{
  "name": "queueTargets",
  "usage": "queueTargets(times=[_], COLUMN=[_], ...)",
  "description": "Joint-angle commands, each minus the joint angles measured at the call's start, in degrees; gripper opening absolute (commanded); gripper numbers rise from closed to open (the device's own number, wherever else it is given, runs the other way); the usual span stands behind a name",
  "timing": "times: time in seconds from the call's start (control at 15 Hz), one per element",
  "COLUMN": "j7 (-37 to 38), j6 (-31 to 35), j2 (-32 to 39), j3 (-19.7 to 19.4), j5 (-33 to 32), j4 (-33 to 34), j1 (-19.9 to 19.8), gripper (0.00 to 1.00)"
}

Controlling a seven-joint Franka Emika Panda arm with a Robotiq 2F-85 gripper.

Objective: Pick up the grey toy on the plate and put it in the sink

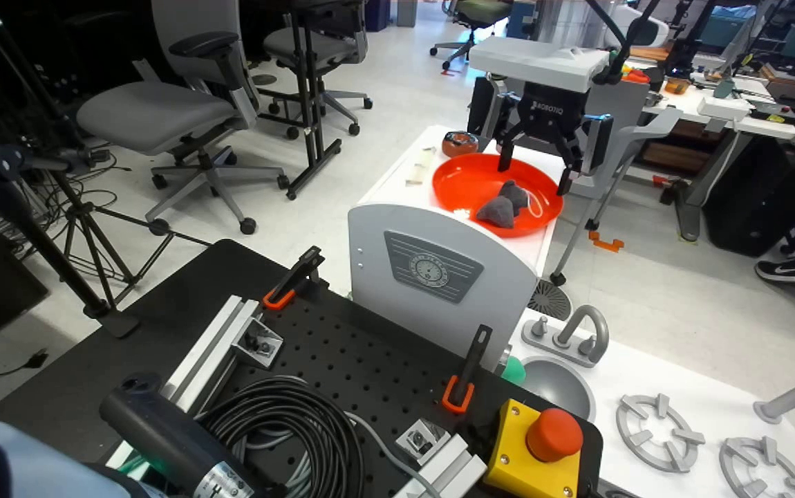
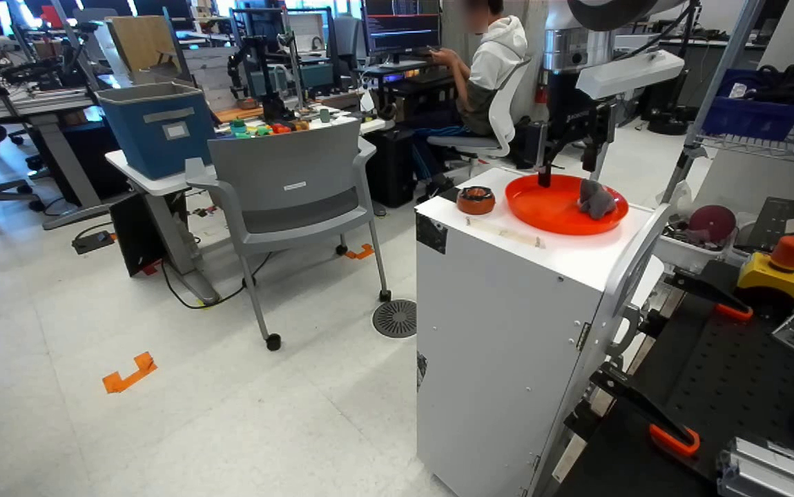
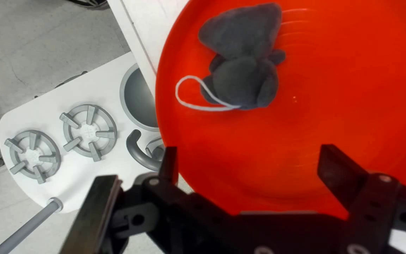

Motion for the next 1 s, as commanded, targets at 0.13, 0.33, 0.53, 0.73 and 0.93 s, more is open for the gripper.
queueTargets(times=[0.13, 0.33, 0.53, 0.73, 0.93], j7=[-0.1, -0.1, -0.4, -0.4, 0.3], j6=[-0.1, -0.1, -0.2, 0.0, 0.1], j2=[0.0, 0.0, 0.0, -0.1, -0.3], j3=[-0.2, -0.2, -0.1, -0.1, -0.2], j5=[0.1, 0.1, 0.3, 0.3, 0.4], j4=[0.1, 0.1, 0.1, 0.0, -0.2], j1=[0.2, 0.2, 0.1, 0.1, 0.2], gripper=[1.00, 1.00, 1.00, 1.00, 1.00])
